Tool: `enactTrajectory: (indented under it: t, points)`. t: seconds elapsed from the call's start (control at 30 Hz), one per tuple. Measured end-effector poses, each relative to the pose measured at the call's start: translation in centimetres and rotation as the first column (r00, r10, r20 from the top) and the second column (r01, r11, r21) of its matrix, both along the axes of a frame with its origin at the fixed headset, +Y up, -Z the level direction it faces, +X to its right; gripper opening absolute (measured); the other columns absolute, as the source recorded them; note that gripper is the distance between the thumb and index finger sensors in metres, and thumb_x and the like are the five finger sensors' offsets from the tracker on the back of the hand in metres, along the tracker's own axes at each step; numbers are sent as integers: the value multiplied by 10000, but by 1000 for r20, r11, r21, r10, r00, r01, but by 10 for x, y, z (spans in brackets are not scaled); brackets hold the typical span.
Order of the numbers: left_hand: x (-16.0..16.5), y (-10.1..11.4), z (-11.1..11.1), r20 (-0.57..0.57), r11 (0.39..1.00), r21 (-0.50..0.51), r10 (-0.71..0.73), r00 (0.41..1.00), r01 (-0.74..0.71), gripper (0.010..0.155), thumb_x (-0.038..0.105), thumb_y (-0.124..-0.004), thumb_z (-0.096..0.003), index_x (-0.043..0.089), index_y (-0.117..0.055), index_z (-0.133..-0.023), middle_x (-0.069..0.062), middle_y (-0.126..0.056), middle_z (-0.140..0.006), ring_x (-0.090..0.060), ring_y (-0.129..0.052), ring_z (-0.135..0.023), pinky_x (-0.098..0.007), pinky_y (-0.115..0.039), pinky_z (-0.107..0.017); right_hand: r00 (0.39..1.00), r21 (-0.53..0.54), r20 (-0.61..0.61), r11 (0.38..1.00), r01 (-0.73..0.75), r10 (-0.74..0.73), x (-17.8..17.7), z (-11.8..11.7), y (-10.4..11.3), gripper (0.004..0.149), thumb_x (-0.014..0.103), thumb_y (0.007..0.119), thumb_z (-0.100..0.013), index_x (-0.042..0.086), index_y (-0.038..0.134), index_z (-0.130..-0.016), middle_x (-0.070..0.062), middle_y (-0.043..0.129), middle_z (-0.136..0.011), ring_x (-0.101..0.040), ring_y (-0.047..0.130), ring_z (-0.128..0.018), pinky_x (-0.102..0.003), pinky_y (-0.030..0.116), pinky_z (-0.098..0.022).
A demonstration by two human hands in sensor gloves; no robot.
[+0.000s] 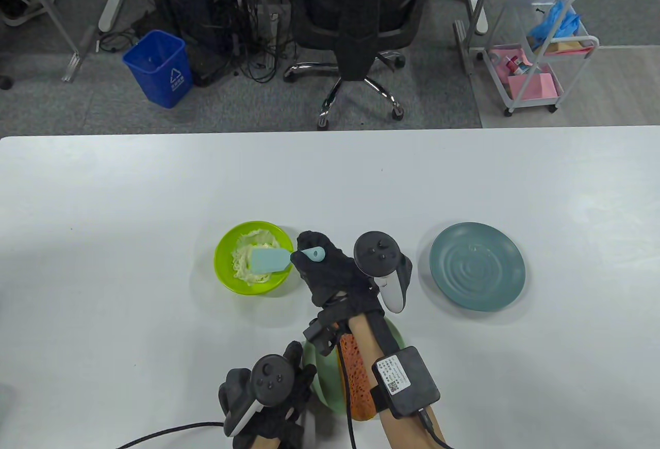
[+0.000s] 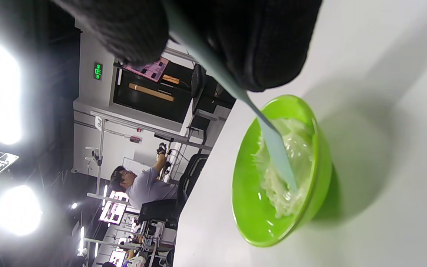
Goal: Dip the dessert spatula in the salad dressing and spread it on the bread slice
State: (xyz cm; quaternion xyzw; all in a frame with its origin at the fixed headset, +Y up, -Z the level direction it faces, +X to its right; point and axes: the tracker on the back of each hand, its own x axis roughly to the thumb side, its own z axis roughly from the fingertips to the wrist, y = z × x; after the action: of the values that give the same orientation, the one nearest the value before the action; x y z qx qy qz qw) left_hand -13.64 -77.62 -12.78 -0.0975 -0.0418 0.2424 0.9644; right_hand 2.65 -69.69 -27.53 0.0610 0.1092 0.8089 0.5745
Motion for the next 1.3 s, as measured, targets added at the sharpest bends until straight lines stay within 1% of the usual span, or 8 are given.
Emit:
enactTrajectory:
  t: [0.13, 0.23, 0.5, 0.6, 0.77, 1.0, 1.13, 1.3]
  points:
    - [0, 0, 0, 0, 1000, -2, 2, 1000, -2, 610, 437, -839, -566, 35, -756, -1017, 9, -1018, -615, -77, -1110, -281, -266, -971, -255, 1000, -3, 17, 1000, -4, 4, 6, 0, 2, 516, 375, 801, -603, 204, 566, -1030, -194, 601, -1052, -434, 863, -897, -422, 815, -634]
    - [0, 0, 0, 0, 1000, -3, 3, 1000, -3, 607, 438, -838, -566, 38, -757, -1017, 9, -1018, -615, -76, -1110, -282, -266, -971, -255, 1000, 25, 21, 1000, -5, 5, 11, 1, 5, 509, 373, 800, -606, 215, 563, -1028, -186, 596, -1056, -435, 852, -906, -429, 802, -645]
    - [-1, 0, 0, -3, 1000, -9, 11, 1000, -11, 613, 437, -839, -566, 34, -752, -1020, 8, -1018, -616, -79, -1110, -284, -268, -971, -257, 999, 53, 36, 998, -21, 19, 21, 4, 11, 503, 368, 799, -606, 222, 563, -1025, -176, 590, -1062, -445, 844, -907, -439, 792, -649]
    - [-1, 0, 0, -3, 1000, -10, 12, 1000, -12, 611, 438, -839, -567, 37, -753, -1020, 8, -1017, -617, -80, -1109, -285, -268, -971, -257, 999, 57, 51, 998, 0, -3, 28, 5, 11, 502, 370, 798, -604, 223, 566, -1024, -175, 595, -1059, -448, 845, -904, -441, 793, -647]
    - [-1, 0, 0, -3, 1000, -9, 11, 1000, -11, 610, 437, -838, -567, 39, -751, -1021, 7, -1017, -618, -79, -1110, -286, -268, -971, -258, 992, 62, 92, 994, 85, -90, 45, 9, 10, 501, 375, 800, -598, 220, 576, -1018, -179, 611, -1049, -449, 858, -890, -438, 803, -637]
    - [-1, 0, 0, -2, 1000, -11, 14, 1000, -14, 610, 436, -837, -568, 36, -755, -1020, 8, -1017, -619, -80, -1110, -286, -269, -971, -259, 964, 92, 149, 974, 209, -221, 87, 19, 6, 495, 389, 794, -594, 219, 589, -1011, -179, 637, -1032, -447, 879, -868, -434, 817, -620]
    - [-2, -1, 0, -3, 1000, -13, 16, 1000, -16, 609, 437, -836, -568, 37, -756, -1019, 8, -1017, -619, -80, -1111, -285, -268, -971, -259, 926, 128, 162, 938, 322, -341, 120, 31, 3, 492, 404, 785, -592, 221, 594, -1006, -177, 651, -1024, -439, 893, -856, -428, 826, -610]
    - [-2, -1, 0, -3, 1000, -13, 16, 1000, -16, 605, 437, -834, -569, 39, -757, -1019, 9, -1016, -622, -80, -1110, -289, -269, -971, -261, 870, 139, 156, 883, 449, -467, 158, 50, -7, 491, 424, 773, -592, 224, 595, -1004, -169, 671, -1011, -432, 907, -842, -422, 833, -602]
